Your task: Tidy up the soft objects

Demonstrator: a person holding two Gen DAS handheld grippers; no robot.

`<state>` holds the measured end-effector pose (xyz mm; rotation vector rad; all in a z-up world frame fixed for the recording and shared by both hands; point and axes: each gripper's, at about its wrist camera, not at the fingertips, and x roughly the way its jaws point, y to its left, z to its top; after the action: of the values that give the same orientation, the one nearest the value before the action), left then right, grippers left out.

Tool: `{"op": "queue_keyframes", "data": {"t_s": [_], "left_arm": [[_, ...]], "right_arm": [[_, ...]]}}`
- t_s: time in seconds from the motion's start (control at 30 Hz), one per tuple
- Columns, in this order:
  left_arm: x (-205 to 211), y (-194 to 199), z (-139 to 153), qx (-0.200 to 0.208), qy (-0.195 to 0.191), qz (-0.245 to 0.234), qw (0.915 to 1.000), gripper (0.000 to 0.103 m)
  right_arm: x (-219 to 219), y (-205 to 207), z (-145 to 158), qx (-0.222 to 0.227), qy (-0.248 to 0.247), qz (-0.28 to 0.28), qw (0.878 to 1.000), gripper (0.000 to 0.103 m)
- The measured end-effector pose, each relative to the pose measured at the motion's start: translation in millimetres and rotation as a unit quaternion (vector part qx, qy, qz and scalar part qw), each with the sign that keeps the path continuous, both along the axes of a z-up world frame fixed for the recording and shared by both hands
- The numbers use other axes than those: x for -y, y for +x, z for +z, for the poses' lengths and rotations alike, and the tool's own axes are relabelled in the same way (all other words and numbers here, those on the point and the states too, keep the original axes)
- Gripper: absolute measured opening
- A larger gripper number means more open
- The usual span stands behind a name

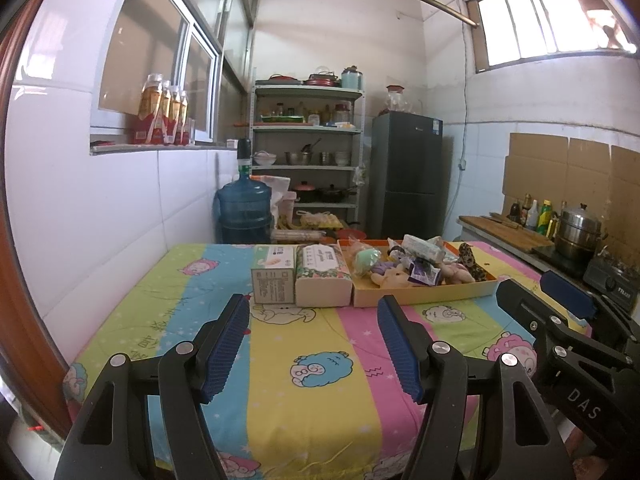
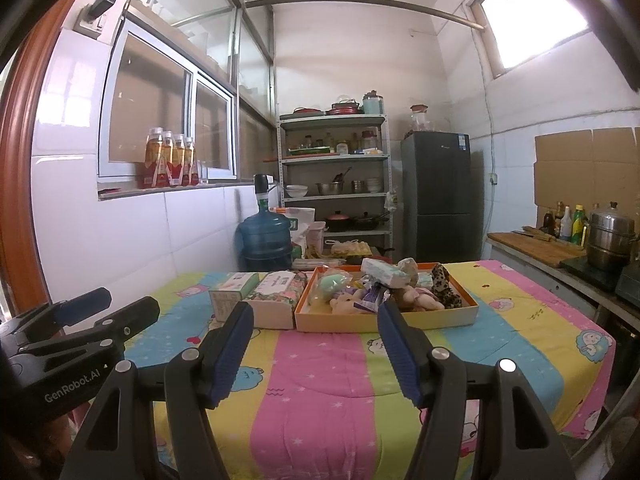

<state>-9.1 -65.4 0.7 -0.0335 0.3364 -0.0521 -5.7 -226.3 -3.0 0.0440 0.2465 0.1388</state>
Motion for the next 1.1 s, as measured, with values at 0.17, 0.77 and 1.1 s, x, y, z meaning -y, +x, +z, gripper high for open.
{"op": "queue_keyframes", "data": {"t_s": [0.17,0.77,1.1], "left_arm": [[0.3,-0.1,-0.4,-0.001,0.0,0.0,1.0,0.068],[-1.2,-3.4,3.5,-0.001,0.001,-0.002,1.0,0.068],[-2.3,-2.2,3.8,-0.001,0.0,-0.003,1.0,0.068]], "right_arm": [[-1.7,0.0,0.3,0.0,0.001,0.0,1.0,0.064],[-1.5,-1.3,0.2,0.0,0.001,0.001,1.0,0.064],[-1.6,-1.3,-0.1,0.0,0.002,0.001,1.0,0.064]]}}
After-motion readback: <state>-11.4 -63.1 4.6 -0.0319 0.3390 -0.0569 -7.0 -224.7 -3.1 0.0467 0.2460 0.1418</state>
